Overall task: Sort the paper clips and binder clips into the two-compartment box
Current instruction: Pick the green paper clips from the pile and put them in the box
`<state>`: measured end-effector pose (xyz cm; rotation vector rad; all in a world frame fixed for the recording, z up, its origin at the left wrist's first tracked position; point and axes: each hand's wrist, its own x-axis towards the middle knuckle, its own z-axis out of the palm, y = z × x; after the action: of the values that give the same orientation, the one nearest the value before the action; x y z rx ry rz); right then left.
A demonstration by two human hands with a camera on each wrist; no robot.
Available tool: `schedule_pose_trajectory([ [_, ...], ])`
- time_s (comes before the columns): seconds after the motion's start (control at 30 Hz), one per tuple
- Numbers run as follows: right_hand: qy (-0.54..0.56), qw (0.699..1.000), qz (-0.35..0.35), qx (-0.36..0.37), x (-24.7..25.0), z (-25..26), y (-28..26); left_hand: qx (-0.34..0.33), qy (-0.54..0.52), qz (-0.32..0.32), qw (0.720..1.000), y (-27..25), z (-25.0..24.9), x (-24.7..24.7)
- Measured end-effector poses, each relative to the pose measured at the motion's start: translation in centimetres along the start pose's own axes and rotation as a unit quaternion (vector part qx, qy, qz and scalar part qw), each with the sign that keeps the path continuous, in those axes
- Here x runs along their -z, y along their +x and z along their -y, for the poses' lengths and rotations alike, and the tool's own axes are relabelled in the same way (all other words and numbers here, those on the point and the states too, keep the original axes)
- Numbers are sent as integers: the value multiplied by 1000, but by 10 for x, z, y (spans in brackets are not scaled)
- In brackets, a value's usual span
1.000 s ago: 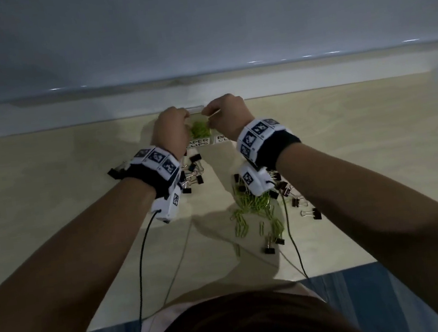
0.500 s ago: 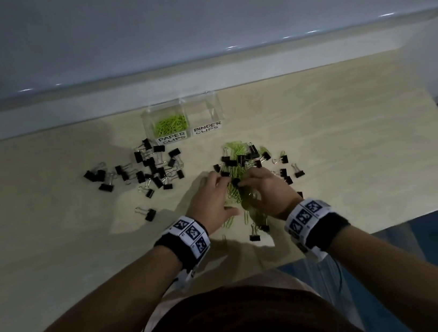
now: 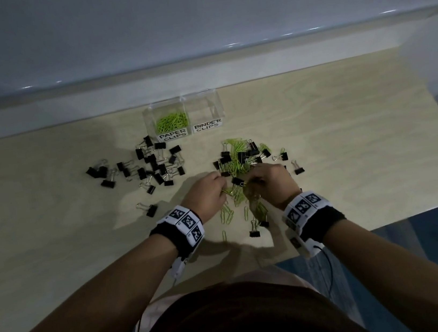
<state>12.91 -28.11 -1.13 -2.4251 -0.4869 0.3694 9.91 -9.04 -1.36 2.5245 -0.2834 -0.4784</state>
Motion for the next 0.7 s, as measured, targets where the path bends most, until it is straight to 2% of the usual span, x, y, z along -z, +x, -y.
schedule_pose_trajectory([
  [0.1, 115, 987, -19, -109, 5, -3, 0, 33, -45, -31, 998, -3, 7, 6],
  [0.2, 263, 947, -18, -185, 11, 2, 3, 82, -145, -56, 984, -5, 14, 15],
  [0.3, 364, 905, -14, -219, 19, 10, 12, 106, -202, -78, 971, -4, 22, 27],
  [0.43, 435, 870, -9, -232, 26, 26, 33, 105, -241, -129, 956, 5, 30, 55],
  [0.57, 442, 874, -8, -202, 30, 52, 66, 123, -281, -198, 931, 19, 37, 89],
  [0.7, 383, 908, -20, -170, 29, 85, 110, 148, -240, -273, 920, 40, 49, 120],
])
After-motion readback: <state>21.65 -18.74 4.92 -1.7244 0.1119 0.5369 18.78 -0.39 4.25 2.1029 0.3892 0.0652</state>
